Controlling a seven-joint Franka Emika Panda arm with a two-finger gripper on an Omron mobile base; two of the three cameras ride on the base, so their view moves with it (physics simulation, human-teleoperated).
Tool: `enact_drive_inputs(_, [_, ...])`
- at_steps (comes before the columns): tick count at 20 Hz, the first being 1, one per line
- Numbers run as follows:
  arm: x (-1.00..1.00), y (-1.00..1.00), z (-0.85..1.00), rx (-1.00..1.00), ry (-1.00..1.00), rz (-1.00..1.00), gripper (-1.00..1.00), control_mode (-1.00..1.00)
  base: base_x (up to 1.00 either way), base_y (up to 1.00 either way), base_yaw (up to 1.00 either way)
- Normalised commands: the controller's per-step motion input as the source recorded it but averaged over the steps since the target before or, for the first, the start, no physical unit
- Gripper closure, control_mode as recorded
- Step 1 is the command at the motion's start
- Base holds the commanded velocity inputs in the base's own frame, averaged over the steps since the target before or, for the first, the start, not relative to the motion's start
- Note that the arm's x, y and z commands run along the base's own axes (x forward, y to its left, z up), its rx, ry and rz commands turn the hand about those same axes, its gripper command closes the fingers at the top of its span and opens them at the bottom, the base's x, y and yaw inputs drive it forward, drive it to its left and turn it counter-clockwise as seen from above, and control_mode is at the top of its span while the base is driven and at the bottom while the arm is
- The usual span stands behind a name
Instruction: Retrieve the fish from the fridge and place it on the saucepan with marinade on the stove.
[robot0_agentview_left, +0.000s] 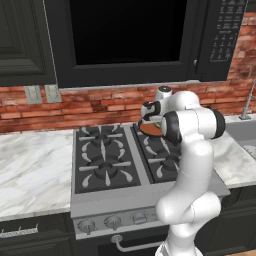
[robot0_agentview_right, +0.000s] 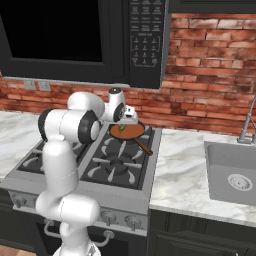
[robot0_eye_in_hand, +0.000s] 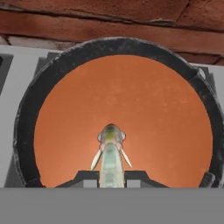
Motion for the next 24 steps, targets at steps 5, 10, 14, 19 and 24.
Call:
enact_drive_inputs(5, [0.09, -0.06, -0.09, 0.00, 0.02, 0.00, 1.00, -1.00, 0.00, 0.00, 0.00])
enact_drive_inputs(10, [0.10, -0.01, -0.09, 0.00, 0.00, 0.00, 1.00, -1.00, 0.00, 0.00, 0.00])
enact_drive_inputs(14, [0.10, 0.00, -0.11, 0.00, 0.00, 0.00, 1.00, -1.00, 0.00, 0.00, 0.00])
enact_drive_inputs(19, [0.14, 0.00, -0.19, 0.00, 0.00, 0.00, 1.00, -1.00, 0.00, 0.00, 0.00])
enact_drive_inputs(24, [0.10, 0.00, -0.09, 0.00, 0.00, 0.00, -1.00, -1.00, 0.00, 0.00, 0.00])
